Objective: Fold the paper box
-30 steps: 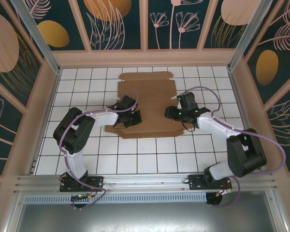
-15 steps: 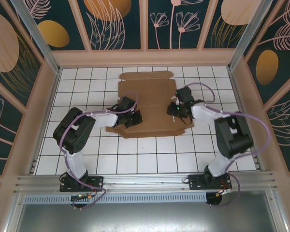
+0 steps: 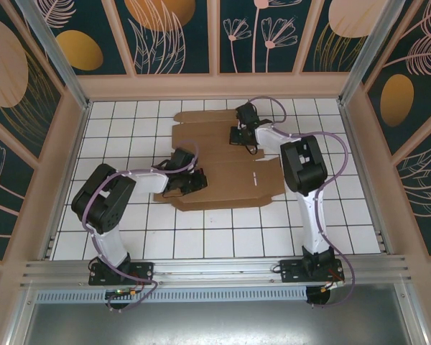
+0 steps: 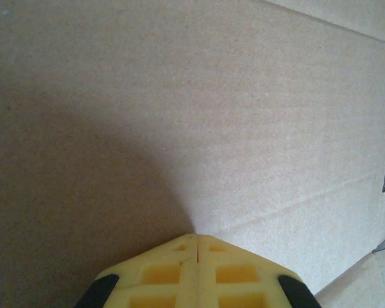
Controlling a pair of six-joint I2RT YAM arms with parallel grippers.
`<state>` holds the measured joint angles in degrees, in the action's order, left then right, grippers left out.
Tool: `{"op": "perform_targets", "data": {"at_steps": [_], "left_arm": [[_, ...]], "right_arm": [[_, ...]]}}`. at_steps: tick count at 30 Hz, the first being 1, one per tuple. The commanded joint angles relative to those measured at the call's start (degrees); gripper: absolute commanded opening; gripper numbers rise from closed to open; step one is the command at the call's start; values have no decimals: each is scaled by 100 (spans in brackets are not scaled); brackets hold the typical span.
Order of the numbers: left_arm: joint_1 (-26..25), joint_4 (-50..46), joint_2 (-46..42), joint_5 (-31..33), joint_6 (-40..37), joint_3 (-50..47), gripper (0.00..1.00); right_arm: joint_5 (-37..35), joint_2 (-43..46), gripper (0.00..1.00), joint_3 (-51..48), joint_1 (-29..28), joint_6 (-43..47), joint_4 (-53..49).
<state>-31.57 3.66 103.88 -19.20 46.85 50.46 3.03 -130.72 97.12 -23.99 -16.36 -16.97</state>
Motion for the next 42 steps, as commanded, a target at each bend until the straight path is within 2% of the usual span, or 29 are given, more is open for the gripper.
{"op": "perform_targets", "data": {"at_steps": [1,6,8,11,13,16,19,23,26,30,37,39,42], "left_arm": [[389,-646,-8,-3,-1,-132,0],[1025,-1170,365,233,-279,592,0],[1164,-1381,725,250,-380,1171,0],[1192,-1930,1418,655,-749,2340,0],[1197,-2278,1921,807,-893,3155,0],[1197,-2540,2497,670,-858,4079,0],[1175,-2611,2868,478,-773,4729,0],[939,-2937,3259,334,-975,5494,0],[692,-2883,3317,119,-1029,5554,0],[443,-2320,3098,-418,-963,4948,0],[125,-1738,2944,-1301,-1061,4228,0],[104,-1788,2939,-1200,-1099,4234,0],[170,-1759,2621,-913,-1143,4085,0]], "right_arm": [[-859,-131,0,-275,131,219,-641],[-1172,677,0,-1462,141,256,-401],[-1235,1063,0,-2004,66,239,-327],[-1128,1614,0,-2876,-204,117,-190],[-957,1889,0,-3388,-449,-42,-165],[-634,2232,0,-3944,-1008,-240,-68],[-417,2501,0,-4102,-1605,-470,-40],[373,2628,0,-3994,-2160,-804,288],[741,2342,0,-3593,-2352,-941,501],[1108,1790,0,-2996,-2389,-1096,791],[1578,1515,0,-2854,-2444,-1300,1743],[1507,1553,0,-2836,-2444,-1261,1742],[1326,2111,0,-3223,-2368,-1194,1874]]}}
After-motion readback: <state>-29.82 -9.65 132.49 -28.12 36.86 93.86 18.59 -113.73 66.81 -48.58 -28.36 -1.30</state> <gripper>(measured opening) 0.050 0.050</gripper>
